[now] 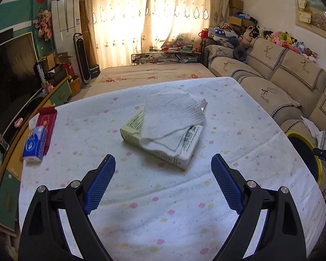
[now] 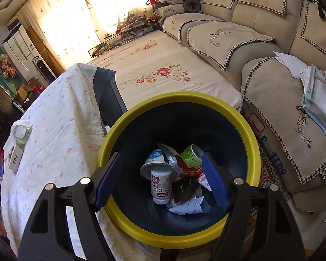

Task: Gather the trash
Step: 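Carry the snack bag over the bin and open the right gripper, then grasp the white tissue on the cream box with the left gripper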

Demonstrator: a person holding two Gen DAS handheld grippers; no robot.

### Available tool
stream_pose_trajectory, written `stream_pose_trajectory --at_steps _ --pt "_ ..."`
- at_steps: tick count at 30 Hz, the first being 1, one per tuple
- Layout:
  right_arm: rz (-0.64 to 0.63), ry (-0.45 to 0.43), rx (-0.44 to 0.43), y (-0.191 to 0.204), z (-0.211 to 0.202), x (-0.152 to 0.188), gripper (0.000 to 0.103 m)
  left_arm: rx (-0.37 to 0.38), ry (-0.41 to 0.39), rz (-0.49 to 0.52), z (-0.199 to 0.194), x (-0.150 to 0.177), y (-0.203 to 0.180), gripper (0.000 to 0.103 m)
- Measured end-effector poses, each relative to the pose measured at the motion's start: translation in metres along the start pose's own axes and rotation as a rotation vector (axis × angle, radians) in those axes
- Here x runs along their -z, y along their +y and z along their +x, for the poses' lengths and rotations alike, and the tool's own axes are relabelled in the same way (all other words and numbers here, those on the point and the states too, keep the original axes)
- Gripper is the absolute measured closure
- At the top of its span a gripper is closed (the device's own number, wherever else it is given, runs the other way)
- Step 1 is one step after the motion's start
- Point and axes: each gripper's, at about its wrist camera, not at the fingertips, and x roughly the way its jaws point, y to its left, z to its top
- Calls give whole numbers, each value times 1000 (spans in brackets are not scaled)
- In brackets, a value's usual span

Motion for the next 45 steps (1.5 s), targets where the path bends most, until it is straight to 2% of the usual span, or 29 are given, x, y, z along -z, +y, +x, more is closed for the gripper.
stream_pose_trajectory --at_steps 3,9,15,18,21,27,29,30,32,38,45 --pt "8 2 -11 -4 1 1 32 12 11 24 21 -20 -6 15" --pt "17 2 -22 -12 -1 2 32 23 71 0 67 -43 -3 16" --pt "21 -13 -29 -15 -6 0 31 25 121 -2 95 -50 1 29" --pt "20 -10 -30 -15 -6 0 30 17 117 11 99 -52 0 30" --pt "18 -9 -30 -14 -7 0 30 18 112 22 102 -55 -2 36" --pt "10 -8 -35 -9 -7 1 30 21 95 37 97 -52 -2 59" --pt "7 -8 -38 -8 -7 1 30 22 93 39 96 -51 -2 72" --pt "6 -8 -39 -7 -7 1 30 21 92 40 95 -51 -2 75" --pt "6 -9 -41 -6 -8 1 30 18 92 42 93 -50 -1 86" --pt "16 -17 -49 -10 -11 0 30 -13 70 47 75 -44 5 89" --pt "24 -40 -72 -15 -20 0 30 -22 4 84 15 -44 1 89"
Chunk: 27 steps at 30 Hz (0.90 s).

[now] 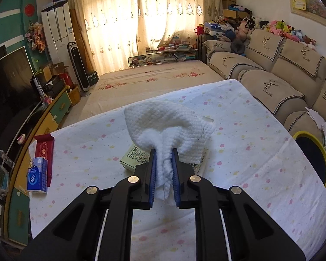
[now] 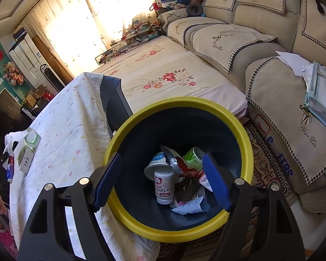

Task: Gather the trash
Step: 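Grasp the white tissue on the cream box with the left gripper, then carry the tissue over the bin and open the left gripper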

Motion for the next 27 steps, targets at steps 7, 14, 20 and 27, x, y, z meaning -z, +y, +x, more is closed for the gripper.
stream_pose_trajectory --at_steps 7,14,20,27 --pt "3 -17 -27 -6 -10 1 30 72 -55 50 -70 -1 -41 89" --pt "21 -47 -28 -25 -26 1 30 239 -64 121 -101 -2 -135 89" --pt "58 -71 -20 -53 -39 3 30 373 -47 197 -101 1 -220 89" --pt "113 -91 -8 -93 -55 8 30 485 14 275 -78 7 -317 89"
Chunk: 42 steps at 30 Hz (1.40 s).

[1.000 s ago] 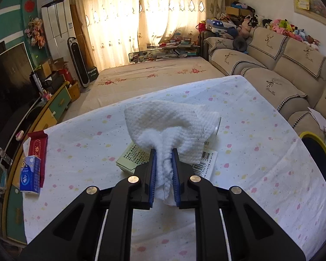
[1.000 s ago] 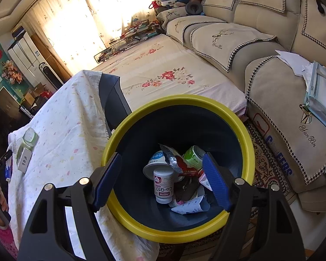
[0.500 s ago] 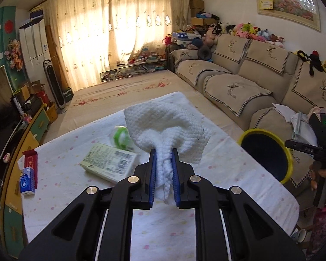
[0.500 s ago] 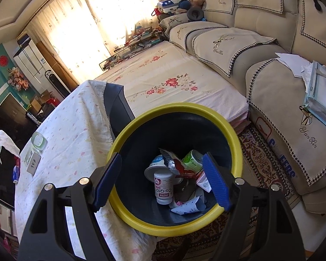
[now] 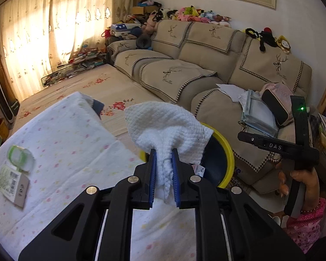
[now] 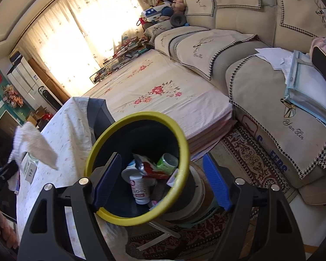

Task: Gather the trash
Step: 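Carry the tissue over the bin and open the left gripper, then reach the right gripper to the clear green-banded cup and close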

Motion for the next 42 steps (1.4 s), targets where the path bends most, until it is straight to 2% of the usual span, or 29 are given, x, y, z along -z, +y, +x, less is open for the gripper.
stream_pose_trajectory --at_steps 7,9,11,13,16,22,28,33,38,42 --pt "51 -29 8 -32 -15 -2 29 13 108 49 70 -9 -39 86" --pt "59 -31 5 -37 -16 -2 29 -2 136 45 87 -10 -42 78" --pt "66 -29 2 -41 -15 -2 29 -5 165 34 101 -11 -45 63" --pt "72 -24 -3 -45 -13 -1 29 -6 185 21 108 -9 -42 54" --pt "79 -16 -8 -49 -10 -1 29 -3 181 18 109 -11 -40 51" --pt "79 -1 -14 -48 -5 2 29 -10 103 3 77 -12 -25 45" --pt "51 26 -23 -34 4 4 29 -50 21 -80 29 2 19 38" --pt "9 45 -34 -13 10 6 29 -131 -57 -180 -20 28 76 27" --pt "-55 66 -48 23 15 9 29 -251 -136 -286 -71 62 146 16" --pt "-130 89 -66 64 22 13 29 -357 -155 -375 -102 98 201 14"
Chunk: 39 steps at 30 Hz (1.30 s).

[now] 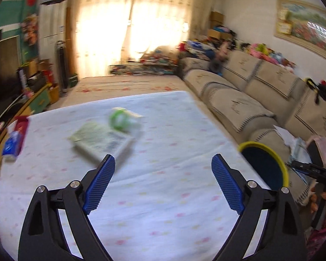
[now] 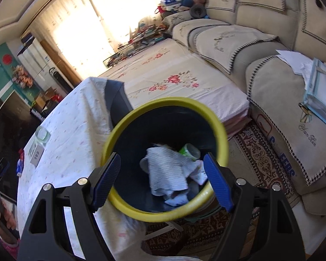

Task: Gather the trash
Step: 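Reach the right gripper to the clear green-banded cup and close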

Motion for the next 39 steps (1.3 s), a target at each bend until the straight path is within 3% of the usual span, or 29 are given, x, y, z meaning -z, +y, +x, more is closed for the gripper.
stream_pose_trajectory --at_steps 9,13,24,30,39 --pt "-255 47 -86 130 28 -8 28 -263 -38 -125 0 35 128 12" --pt "-393 75 -133 195 47 -12 28 -237 -15 -208 5 44 157 12" --pt "-686 83 -230 349 112 -15 28 -239 -1 -251 10 52 162 12" --pt "-752 96 -223 391 152 -19 28 -229 8 -240 10 52 157 12" --pt "-796 127 -176 411 198 -21 28 -214 23 -253 15 53 159 12"
